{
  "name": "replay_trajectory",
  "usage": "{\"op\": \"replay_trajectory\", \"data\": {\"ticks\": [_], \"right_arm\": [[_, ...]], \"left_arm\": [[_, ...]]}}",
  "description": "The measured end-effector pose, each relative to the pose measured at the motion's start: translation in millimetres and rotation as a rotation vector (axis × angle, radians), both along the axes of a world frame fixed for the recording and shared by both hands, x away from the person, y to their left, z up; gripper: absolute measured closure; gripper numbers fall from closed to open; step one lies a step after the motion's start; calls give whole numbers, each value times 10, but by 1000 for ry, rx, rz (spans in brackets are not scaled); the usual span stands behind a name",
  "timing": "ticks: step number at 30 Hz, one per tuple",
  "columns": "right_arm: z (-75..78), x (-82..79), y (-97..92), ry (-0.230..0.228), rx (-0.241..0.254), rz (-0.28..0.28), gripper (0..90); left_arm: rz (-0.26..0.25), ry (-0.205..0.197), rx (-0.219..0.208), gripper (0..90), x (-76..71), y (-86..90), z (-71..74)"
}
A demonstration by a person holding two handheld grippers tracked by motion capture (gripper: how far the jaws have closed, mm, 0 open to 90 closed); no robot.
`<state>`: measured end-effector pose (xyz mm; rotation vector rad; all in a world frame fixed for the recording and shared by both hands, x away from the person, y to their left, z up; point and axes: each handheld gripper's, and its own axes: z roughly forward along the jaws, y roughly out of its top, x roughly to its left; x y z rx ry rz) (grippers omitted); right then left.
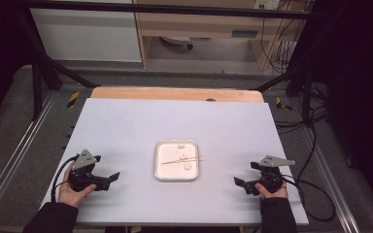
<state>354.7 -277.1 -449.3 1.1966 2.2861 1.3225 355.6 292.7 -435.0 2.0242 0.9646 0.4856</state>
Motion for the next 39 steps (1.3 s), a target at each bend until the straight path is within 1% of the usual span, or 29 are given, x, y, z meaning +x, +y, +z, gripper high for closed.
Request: {"op": "replay_trajectory", "data": {"ticks": [10, 13, 20, 26, 29, 30, 31, 39], "right_arm": [[7, -2, 4, -3, 8, 5, 9], [9, 0, 2, -4, 9, 5, 9], [5, 4, 13, -3, 9, 7, 10], [5, 4, 15, -5, 7, 12, 10], [9, 1, 11, -4, 7, 9, 10], [8, 1, 12, -4, 7, 10, 10], [8, 1, 12, -4, 7, 10, 10], [6, 3, 13, -4, 4, 13, 12]], "left_arm": [[-8, -1, 16, 27, 3, -64, 9], [-14, 6, 23, 27, 11, -86, 9], [-36, 7, 26, 31, 15, -187, 44], [-45, 4, 41, 37, 30, -305, 98], [-55, 6, 41, 42, 44, -372, 137], [-64, 7, 39, 44, 55, -421, 162], [-64, 7, 39, 46, 55, -421, 162], [-90, 13, 57, 58, 137, -669, 224]]}}
